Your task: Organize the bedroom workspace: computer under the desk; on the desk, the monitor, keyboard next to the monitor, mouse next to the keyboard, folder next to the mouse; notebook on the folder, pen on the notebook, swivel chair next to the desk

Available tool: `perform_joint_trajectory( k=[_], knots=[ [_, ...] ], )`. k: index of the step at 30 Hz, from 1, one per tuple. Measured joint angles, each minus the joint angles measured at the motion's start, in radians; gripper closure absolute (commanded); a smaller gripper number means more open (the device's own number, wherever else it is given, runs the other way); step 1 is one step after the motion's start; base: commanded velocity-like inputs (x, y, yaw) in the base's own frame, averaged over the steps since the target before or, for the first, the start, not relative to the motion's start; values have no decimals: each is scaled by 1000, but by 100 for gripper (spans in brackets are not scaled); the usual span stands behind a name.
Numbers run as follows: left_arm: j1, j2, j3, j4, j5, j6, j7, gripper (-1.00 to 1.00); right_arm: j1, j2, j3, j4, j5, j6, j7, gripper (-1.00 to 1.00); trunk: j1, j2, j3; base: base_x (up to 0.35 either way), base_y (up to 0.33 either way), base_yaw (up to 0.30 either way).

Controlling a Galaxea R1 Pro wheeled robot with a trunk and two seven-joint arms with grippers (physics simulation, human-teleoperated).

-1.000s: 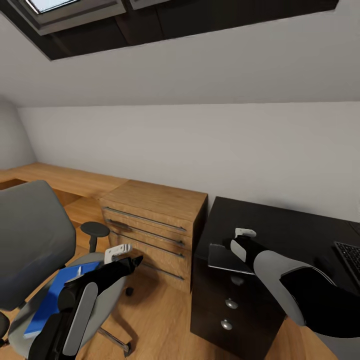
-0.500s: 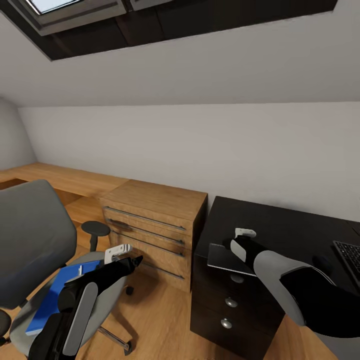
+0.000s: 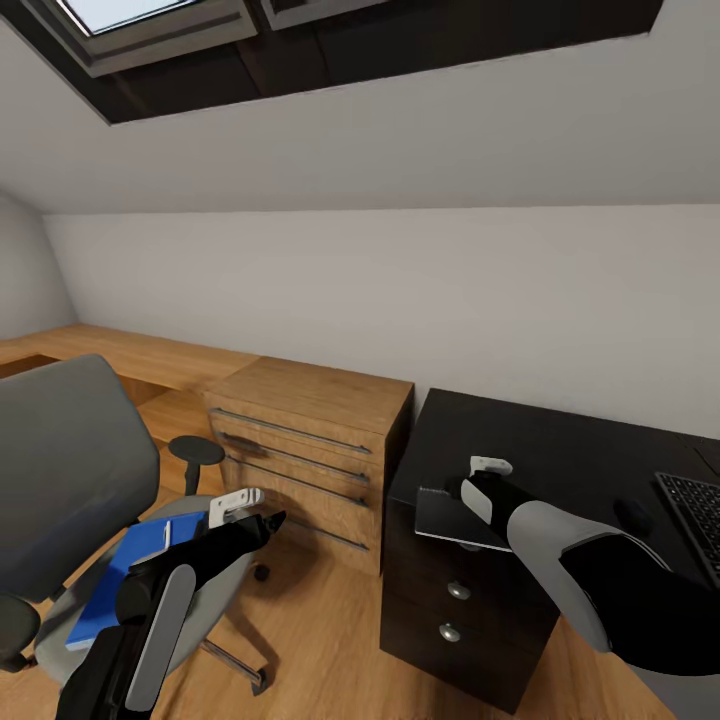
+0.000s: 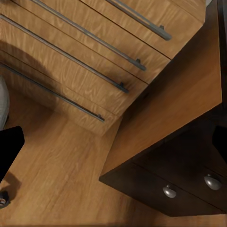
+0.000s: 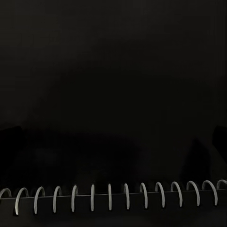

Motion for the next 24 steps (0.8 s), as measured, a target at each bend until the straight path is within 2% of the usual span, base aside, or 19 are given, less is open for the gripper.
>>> perform_joint_trajectory(
  k=[10,24],
  knots=[
    [0,1,0,0,1,1,-1,-100,0,-1,-4,1,-2,-1,1,-100,0,0,0,-2,0,0],
    [0,1,0,0,2,2,0,-100,1,-2,-7,-7,-4,-56,3,-100,-53,98,44,0,0,0]
  ],
)
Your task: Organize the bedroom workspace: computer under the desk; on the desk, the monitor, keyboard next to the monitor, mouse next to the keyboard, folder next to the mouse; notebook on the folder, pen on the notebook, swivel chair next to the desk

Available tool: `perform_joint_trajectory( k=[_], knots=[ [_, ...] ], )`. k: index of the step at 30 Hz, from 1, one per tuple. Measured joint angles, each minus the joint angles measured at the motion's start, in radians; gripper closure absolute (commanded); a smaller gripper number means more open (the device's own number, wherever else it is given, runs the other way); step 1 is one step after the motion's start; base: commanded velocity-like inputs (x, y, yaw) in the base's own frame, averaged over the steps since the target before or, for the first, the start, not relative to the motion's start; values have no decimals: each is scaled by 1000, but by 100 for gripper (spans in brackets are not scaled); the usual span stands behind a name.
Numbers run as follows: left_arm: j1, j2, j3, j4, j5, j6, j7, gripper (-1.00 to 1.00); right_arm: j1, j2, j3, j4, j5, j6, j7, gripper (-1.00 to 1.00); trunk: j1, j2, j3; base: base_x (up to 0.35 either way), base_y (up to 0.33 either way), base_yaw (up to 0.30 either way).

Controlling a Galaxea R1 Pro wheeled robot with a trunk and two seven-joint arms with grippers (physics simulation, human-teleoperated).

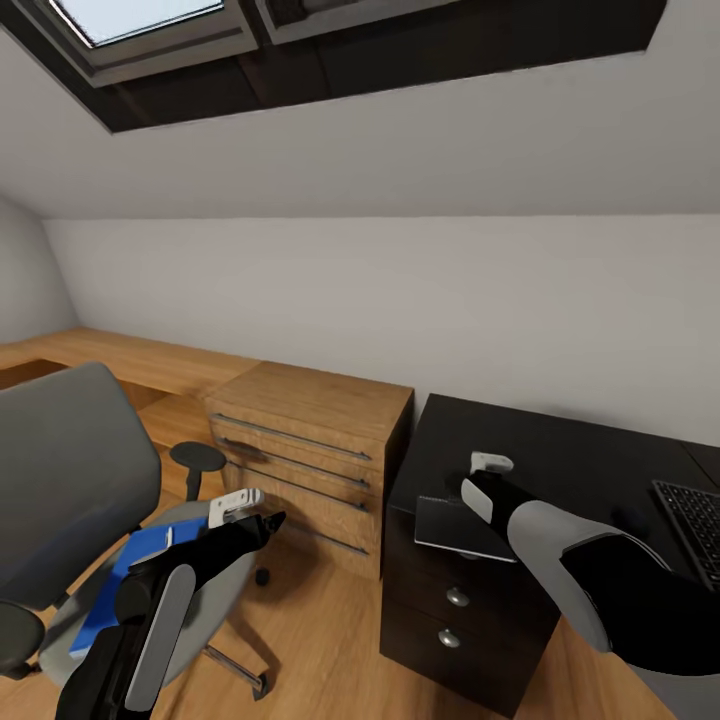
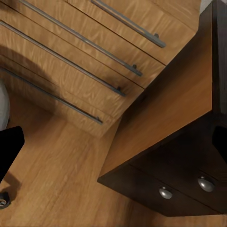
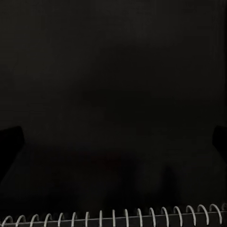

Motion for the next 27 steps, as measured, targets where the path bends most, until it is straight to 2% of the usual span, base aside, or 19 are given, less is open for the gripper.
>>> perform_joint_trajectory(
  k=[9,17,27],
  knots=[
    [0,0,0,0,-1,0,0,-100,0,-1,-1,-6,0,-33,-1,-100,-35,63,28,0,0,0],
    [0,0,0,0,-1,0,0,-100,0,2,1,-24,-3,-48,-3,-100,-35,63,28,0,0,0],
    [0,0,0,1,-2,-1,0,-100,-1,4,-2,-75,-3,-3,-3,-100,-35,63,28,0,0,0]
  ],
)
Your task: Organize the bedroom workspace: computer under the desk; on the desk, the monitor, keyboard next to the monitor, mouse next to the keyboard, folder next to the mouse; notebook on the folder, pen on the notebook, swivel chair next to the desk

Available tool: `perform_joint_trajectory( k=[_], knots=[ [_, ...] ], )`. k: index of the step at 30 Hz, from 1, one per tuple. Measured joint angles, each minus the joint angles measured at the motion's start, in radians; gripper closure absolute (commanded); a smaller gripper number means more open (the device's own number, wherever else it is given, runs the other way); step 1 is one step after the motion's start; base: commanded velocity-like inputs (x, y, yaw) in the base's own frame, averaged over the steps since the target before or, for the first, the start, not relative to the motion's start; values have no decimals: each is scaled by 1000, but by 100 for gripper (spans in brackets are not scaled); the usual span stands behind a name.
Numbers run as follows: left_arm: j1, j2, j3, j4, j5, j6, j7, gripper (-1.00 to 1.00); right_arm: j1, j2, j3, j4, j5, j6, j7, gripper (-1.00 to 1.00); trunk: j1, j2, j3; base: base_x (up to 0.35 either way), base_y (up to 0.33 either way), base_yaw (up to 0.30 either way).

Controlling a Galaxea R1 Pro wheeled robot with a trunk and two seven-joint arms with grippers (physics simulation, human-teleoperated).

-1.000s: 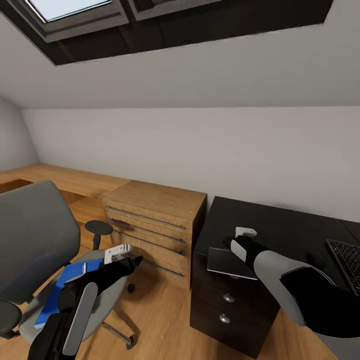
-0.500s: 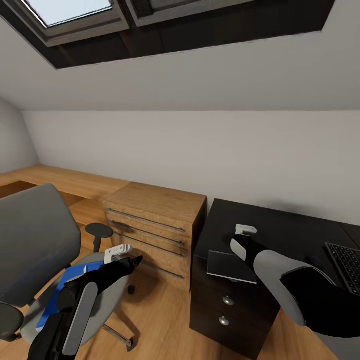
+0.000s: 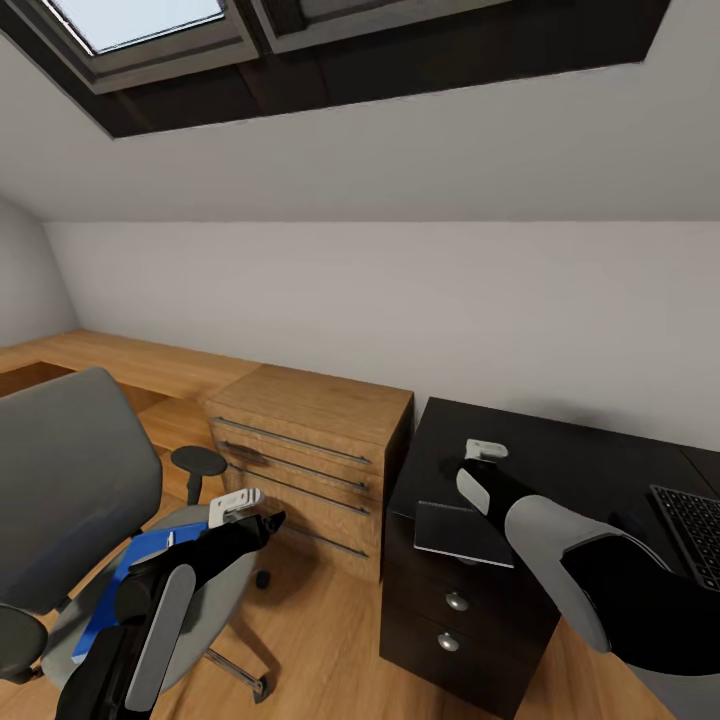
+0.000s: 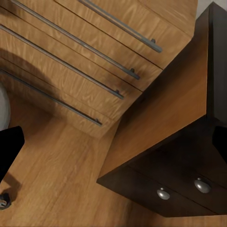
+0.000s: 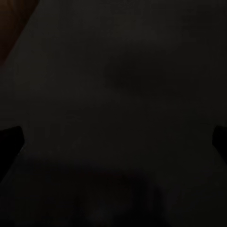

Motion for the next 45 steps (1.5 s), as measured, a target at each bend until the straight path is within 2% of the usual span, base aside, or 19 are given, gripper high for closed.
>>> perform_joint_trajectory(
  k=[8,23,27,29,30,31,34,35,37,38,42,45],
  knots=[
    [0,0,0,1,0,0,0,-100,1,-6,-3,-67,1,82,-1,-100,0,0,0,0,0,0],
    [0,0,0,4,0,0,0,-100,2,-8,-5,-131,1,104,-17,-100,0,0,0,0,0,0],
    [0,0,0,7,0,0,0,-100,63,-9,-7,-246,3,105,-23,-100,0,0,0,0,0,0],
    [0,0,0,7,0,0,0,-100,64,-9,-7,-246,4,105,-23,-100,0,0,0,0,0,0],
    [0,0,0,7,0,0,0,-100,77,-9,-7,-271,4,105,-23,-100,0,0,0,0,0,0],
    [0,0,0,7,0,0,0,-100,126,-9,-7,-357,8,106,-24,-100,0,0,0,0,0,0],
    [0,0,0,7,0,0,0,-100,205,-12,-4,-493,14,115,-44,-100,0,0,0,0,0,0],
    [0,0,0,7,0,0,0,-100,255,-16,-3,-577,17,130,-74,-100,0,0,0,0,0,0],
    [0,0,0,7,0,0,0,-100,302,-20,-2,-660,19,151,-115,-100,0,0,0,0,0,0],
    [0,0,0,7,0,0,0,-100,339,-24,-1,-735,20,173,-158,-100,0,0,0,0,0,0],
    [0,-1,-1,7,0,0,0,-100,409,-28,2,-897,18,213,-242,-100,0,0,0,0,0,0],
    [0,-1,-1,7,0,0,0,-100,446,-29,3,-967,17,233,-268,-100,0,0,0,0,0,0]
  ],
)
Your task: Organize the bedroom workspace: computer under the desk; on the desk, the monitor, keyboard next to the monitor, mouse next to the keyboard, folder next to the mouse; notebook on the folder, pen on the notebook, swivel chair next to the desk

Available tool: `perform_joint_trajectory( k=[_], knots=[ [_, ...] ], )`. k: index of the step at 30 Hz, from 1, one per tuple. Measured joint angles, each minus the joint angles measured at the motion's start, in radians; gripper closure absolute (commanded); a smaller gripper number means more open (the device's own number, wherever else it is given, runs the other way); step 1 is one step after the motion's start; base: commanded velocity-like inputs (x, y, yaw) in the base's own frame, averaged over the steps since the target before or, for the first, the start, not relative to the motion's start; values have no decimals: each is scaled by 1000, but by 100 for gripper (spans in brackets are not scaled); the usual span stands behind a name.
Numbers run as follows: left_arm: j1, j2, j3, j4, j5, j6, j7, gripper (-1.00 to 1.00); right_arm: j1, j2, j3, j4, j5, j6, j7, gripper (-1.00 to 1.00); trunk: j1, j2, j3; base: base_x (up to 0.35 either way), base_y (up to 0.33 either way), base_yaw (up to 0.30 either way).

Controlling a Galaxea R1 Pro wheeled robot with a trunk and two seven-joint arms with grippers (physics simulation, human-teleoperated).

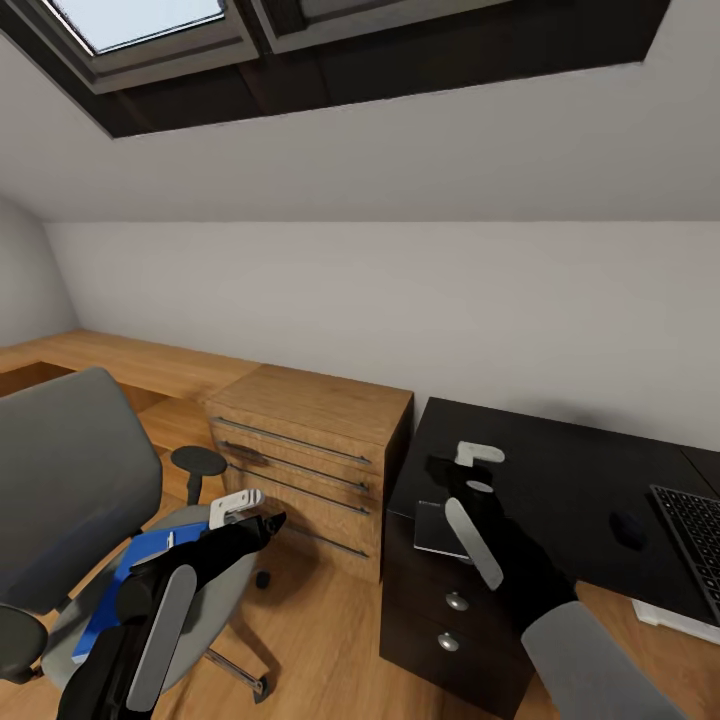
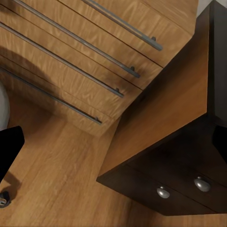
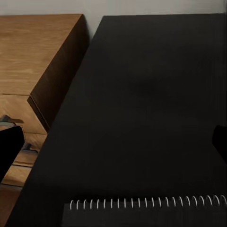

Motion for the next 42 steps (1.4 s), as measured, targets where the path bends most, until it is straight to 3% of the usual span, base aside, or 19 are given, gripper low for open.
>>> perform_joint_trajectory(
  k=[7,16,33,42],
  knots=[
    [0,0,0,0,0,0,-1,-100,79,1,2,-176,-3,93,-22,-100,0,0,0,0,0,0],
    [0,1,1,0,1,-1,-1,-100,149,3,2,-326,-5,123,-24,-100,0,0,0,-9,0,0],
    [0,1,1,0,0,-2,0,-100,157,4,2,-336,-5,121,-24,-100,1,0,0,-296,0,-6],
    [0,1,1,1,0,-2,0,-100,157,4,1,-335,-4,120,-24,-100,1,0,0,-336,2,-199]
  ],
)
